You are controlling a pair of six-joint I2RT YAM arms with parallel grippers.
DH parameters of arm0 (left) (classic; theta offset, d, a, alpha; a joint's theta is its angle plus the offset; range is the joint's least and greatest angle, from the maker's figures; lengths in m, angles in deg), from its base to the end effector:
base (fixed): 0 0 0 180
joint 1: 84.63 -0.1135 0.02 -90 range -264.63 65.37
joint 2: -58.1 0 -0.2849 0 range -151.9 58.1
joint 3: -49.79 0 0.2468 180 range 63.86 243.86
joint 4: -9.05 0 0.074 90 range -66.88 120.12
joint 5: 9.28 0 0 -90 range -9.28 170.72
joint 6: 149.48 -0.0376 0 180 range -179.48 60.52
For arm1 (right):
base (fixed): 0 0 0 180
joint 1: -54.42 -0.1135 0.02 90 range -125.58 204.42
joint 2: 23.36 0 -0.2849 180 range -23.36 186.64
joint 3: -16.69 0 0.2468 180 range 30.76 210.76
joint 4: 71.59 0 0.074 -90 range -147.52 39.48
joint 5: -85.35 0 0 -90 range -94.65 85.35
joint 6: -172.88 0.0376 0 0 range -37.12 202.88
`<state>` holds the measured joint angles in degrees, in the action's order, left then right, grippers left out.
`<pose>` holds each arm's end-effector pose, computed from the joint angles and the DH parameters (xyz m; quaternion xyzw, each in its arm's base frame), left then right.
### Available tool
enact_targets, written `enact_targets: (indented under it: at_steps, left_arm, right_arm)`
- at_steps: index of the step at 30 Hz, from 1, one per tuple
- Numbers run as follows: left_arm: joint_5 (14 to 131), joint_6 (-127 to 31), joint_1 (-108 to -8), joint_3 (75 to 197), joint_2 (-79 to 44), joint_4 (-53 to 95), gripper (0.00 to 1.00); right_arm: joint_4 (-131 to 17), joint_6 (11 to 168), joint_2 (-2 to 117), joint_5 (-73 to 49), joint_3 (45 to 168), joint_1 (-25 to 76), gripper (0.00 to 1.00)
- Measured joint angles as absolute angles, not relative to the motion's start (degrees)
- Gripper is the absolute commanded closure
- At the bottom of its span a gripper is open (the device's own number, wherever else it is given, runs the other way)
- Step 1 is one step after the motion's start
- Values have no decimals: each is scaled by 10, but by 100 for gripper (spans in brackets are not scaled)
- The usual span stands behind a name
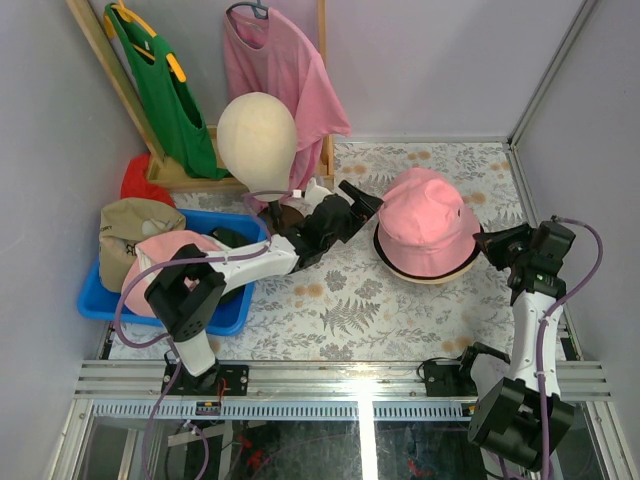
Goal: Stack the hats
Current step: Stack the hat on the hat.
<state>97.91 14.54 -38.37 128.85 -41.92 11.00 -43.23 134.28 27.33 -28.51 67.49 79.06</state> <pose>0.2855 -0.2822 0.2630 -0.2779 0.7802 -0.4118 0.3801 0.1716 -0.0620 0.2831 0.4337 0.7269 0.2888 0.4474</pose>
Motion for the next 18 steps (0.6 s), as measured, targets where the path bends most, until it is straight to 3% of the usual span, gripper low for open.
enact_targets:
  at_steps: [8,9,10,18]
  left_arm:
    - [989,149,-381,1266,-417,79,11]
    - [990,150,-381,1261,-417,74,2]
    - [991,152,-381,1256,-417,68,0]
    - [995,157,-382,1218,-417,22,0]
  right_arm:
    - [-432,1338,266,-297,675,801,100]
    - [-433,1338,266,-299,675,802,100]
    - [-434,1338,266,-299,675,803,100]
    - [-446,1337,271,-310,675,804,100]
